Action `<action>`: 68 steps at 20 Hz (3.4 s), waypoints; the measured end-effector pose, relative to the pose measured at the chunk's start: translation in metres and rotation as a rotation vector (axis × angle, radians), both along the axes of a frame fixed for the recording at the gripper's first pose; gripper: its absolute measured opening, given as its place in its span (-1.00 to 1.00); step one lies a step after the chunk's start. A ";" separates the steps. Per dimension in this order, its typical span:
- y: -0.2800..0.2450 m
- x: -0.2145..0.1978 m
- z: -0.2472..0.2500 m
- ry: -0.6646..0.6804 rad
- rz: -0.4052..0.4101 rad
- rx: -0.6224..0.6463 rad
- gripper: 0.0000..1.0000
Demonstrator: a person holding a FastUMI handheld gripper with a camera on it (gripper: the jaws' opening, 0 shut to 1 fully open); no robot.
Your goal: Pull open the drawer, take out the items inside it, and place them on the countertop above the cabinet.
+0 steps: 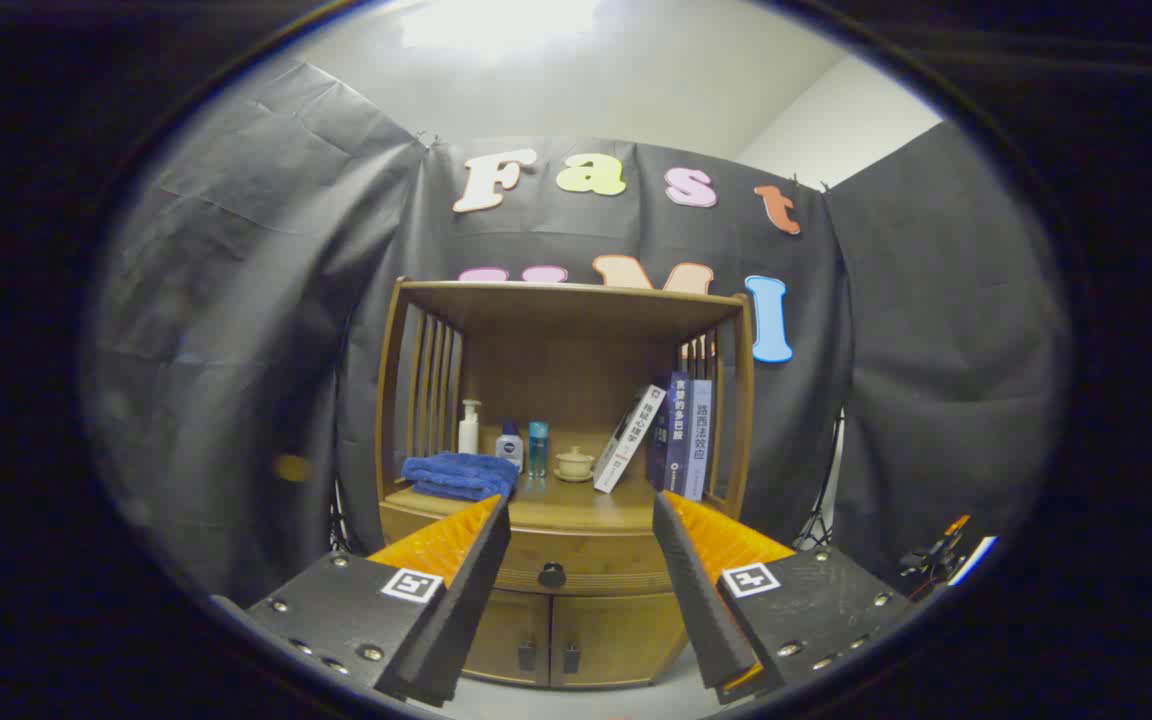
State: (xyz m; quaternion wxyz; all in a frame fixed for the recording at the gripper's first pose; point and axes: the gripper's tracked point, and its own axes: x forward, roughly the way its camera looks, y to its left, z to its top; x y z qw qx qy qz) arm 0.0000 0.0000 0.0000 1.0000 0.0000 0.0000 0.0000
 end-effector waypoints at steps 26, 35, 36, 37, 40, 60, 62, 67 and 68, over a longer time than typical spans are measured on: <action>0.016 0.028 -0.014 0.014 0.062 0.010 0.73; 0.022 0.099 -0.063 0.040 0.083 0.015 0.73; 0.025 0.110 -0.071 0.053 0.089 0.023 0.73; 0.030 0.120 -0.081 0.066 0.101 0.032 0.73; 0.041 0.149 -0.107 0.105 0.132 0.064 0.73; 0.038 0.226 -0.266 0.405 -0.013 0.078 -0.02; 0.037 0.224 -0.265 0.392 -0.017 0.074 -0.13; 0.035 0.224 -0.265 0.377 -0.047 0.134 -0.27; 0.036 0.221 -0.265 0.379 -0.049 0.139 -0.27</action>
